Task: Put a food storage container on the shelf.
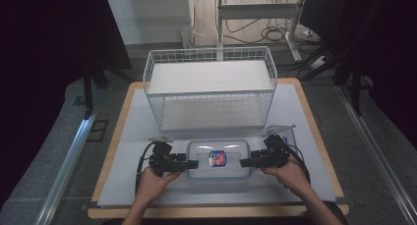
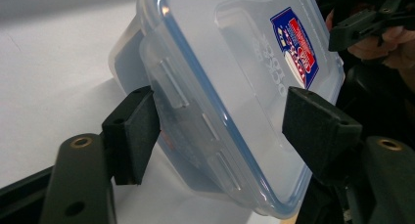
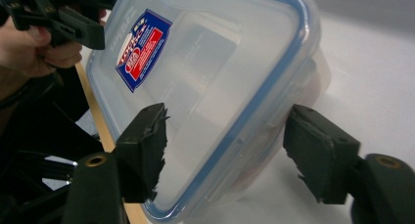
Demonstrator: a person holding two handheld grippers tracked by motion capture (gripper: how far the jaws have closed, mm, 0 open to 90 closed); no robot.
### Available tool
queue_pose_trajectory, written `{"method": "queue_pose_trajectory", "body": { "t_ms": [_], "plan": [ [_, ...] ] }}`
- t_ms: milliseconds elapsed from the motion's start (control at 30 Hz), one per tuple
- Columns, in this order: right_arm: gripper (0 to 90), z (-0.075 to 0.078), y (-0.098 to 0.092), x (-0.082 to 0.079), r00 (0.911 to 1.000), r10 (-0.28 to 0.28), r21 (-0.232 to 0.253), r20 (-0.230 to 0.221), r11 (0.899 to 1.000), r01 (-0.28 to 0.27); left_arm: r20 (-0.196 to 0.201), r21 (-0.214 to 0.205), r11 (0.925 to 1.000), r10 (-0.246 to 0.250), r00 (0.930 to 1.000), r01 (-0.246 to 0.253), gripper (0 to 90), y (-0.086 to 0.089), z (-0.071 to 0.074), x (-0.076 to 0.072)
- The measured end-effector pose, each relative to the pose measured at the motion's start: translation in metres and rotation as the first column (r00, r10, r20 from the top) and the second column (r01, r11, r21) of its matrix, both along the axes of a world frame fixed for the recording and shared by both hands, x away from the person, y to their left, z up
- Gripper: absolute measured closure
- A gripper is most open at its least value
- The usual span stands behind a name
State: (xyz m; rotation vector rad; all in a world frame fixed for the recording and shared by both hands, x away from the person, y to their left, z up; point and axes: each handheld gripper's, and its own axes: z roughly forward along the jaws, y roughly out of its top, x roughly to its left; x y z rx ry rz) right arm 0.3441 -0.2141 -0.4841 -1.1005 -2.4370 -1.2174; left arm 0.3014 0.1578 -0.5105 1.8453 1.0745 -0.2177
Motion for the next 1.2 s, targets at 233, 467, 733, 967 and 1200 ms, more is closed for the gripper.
{"method": "queue_pose_trajectory", "body": {
  "t_ms": [233, 467, 733, 967, 1200],
  "plan": [
    [45.9, 0.001, -0.009, -0.005, 0.9997, -0.022, 0.053, -0.01, 0.998, 0.022, -0.002, -0.048, 0.9985, 0.027, 0.9996, -0.027, 39.9, 0.006, 0.001, -0.008],
    [49.0, 0.001, -0.013, -0.012, 0.9997, -0.023, 0.075, -0.002, 0.997, 0.023, 0.011, -0.069, 0.9972, 0.029, 0.9995, -0.028, 45.8, 0.009, 0.001, -0.014],
    [45.3, -0.006, -0.012, -0.014, 0.9992, -0.016, 0.08, -0.036, 0.997, 0.019, 0.006, -0.074, 0.9968, 0.033, 0.9994, -0.032, 45.8, 0.01, -0.001, -0.018],
    [47.3, -0.007, -0.014, -0.016, 0.9986, -0.025, 0.105, -0.046, 0.994, 0.03, -0.019, -0.091, 0.9955, 0.024, 0.9995, -0.026, 42.2, 0.009, -0.007, -0.019],
    [48.2, -0.007, -0.015, -0.016, 0.9982, -0.023, 0.112, -0.055, 0.993, 0.03, -0.057, -0.144, 0.9884, 0.041, 0.9975, -0.048, 46.6, 0.014, -0.01, -0.02]
  ]
}}
